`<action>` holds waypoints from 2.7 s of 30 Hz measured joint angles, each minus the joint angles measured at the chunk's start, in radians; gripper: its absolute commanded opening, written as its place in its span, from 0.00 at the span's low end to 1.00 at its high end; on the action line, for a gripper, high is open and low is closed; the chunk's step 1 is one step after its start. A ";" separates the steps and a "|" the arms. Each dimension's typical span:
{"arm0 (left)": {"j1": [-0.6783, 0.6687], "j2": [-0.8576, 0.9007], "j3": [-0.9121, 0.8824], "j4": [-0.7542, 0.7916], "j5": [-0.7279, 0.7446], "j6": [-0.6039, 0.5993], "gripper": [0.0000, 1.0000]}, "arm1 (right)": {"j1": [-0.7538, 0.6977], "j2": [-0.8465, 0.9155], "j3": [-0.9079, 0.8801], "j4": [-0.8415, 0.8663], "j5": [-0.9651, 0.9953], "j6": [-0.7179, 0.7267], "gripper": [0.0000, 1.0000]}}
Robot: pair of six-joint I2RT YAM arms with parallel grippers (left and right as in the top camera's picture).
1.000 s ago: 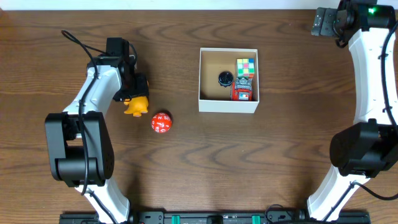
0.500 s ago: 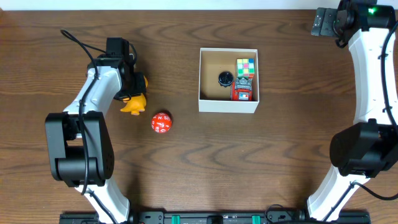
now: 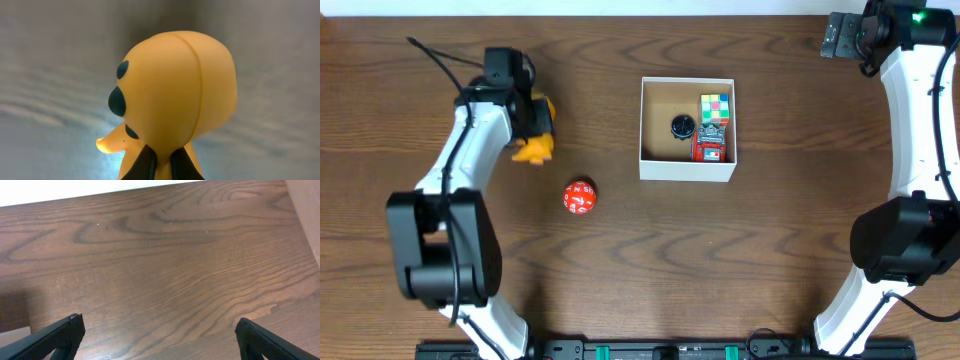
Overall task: Pack container
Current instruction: 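Lift the dinosaur and carry it over the white box, then lower the dinosaur into the box's left side and release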
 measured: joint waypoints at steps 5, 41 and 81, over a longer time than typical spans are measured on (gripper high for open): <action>-0.002 -0.137 0.023 0.118 0.080 0.000 0.06 | 0.000 0.000 0.000 0.000 0.000 0.000 0.99; -0.509 -0.008 0.042 0.346 0.072 -0.254 0.06 | 0.000 0.000 0.000 0.000 0.000 0.000 0.99; -0.525 0.100 0.042 0.242 0.044 -0.479 0.60 | 0.000 0.000 0.000 0.000 0.000 0.000 0.99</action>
